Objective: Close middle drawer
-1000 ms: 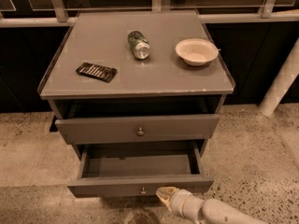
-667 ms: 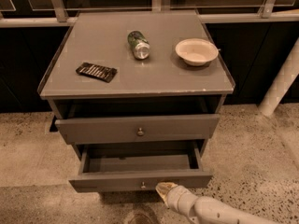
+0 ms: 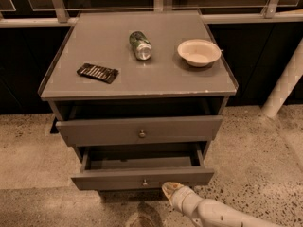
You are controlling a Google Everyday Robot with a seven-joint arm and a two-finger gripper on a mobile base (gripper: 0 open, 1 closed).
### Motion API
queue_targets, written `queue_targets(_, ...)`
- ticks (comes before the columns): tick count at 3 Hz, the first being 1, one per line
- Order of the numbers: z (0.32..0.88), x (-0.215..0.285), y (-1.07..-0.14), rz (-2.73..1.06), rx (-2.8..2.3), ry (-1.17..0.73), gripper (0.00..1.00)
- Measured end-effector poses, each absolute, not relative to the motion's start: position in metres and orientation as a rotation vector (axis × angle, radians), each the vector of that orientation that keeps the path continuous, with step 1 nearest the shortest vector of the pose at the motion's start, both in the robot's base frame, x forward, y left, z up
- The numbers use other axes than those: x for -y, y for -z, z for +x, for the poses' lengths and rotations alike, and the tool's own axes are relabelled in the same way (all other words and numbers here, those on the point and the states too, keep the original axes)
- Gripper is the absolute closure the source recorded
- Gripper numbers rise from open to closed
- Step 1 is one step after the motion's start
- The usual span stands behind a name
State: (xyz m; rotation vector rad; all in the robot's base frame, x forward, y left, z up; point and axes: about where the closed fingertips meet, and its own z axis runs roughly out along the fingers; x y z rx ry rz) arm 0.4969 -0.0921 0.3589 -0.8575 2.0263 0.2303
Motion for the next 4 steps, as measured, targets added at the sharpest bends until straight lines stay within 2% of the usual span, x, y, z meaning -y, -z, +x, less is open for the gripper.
queue_targets(2, 0.553, 0.134, -0.375, -0.767, -1.968, 0.0, 1.0)
queue_targets(4, 0.59, 0.157, -0.377, -0.702, -1.938, 0.038, 1.0)
